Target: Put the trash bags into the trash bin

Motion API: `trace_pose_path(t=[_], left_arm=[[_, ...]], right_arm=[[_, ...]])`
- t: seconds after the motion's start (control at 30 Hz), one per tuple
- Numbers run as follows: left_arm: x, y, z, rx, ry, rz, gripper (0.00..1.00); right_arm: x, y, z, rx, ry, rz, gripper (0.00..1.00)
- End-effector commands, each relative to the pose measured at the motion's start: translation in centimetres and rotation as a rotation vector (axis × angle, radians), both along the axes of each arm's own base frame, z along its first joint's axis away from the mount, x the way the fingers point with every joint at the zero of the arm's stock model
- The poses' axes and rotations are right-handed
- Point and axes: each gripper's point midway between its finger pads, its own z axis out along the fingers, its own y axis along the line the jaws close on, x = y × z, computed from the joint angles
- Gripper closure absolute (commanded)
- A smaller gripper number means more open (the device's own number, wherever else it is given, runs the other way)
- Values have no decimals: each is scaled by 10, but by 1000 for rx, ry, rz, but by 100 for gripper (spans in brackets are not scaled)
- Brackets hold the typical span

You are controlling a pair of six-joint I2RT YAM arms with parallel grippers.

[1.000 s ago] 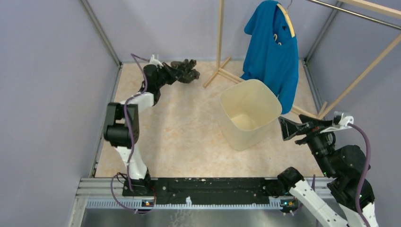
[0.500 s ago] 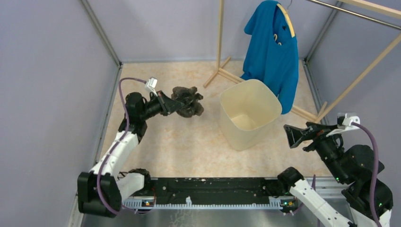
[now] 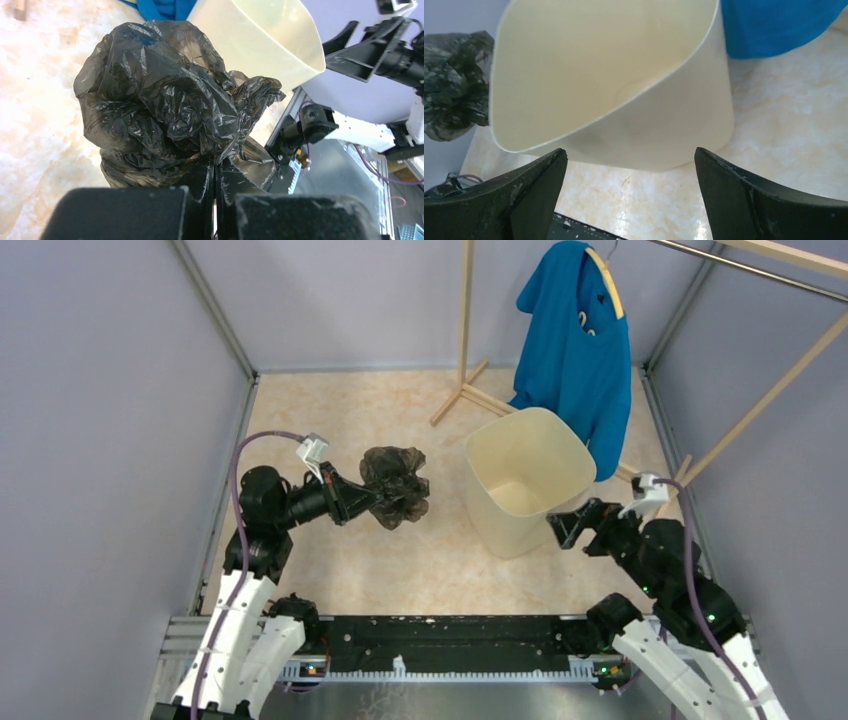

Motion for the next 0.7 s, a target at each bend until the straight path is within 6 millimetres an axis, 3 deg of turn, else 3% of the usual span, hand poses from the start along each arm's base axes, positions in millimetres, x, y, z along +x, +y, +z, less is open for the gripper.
trace_pose_path(t=[0.0,0.13,0.27,0.47,0.67], left_arm=[[-16,-3,-7,32,0,-76,100],[-24,-4,-11,32,3,-94,100],[-27,-3,-15,20,18,-82,100],[-32,-7,-17,-28,81,-101,100],[-28,5,-21,90,25,-30,100]], right_arm=[[1,33,-3,166,-27,110,1],[3,56,-21,207,-14,210,1],[17,67,-35,257,-38,215,1],[54,65,-43,328,-123,96,1],[96,60,-47,340,-196,-43,1]])
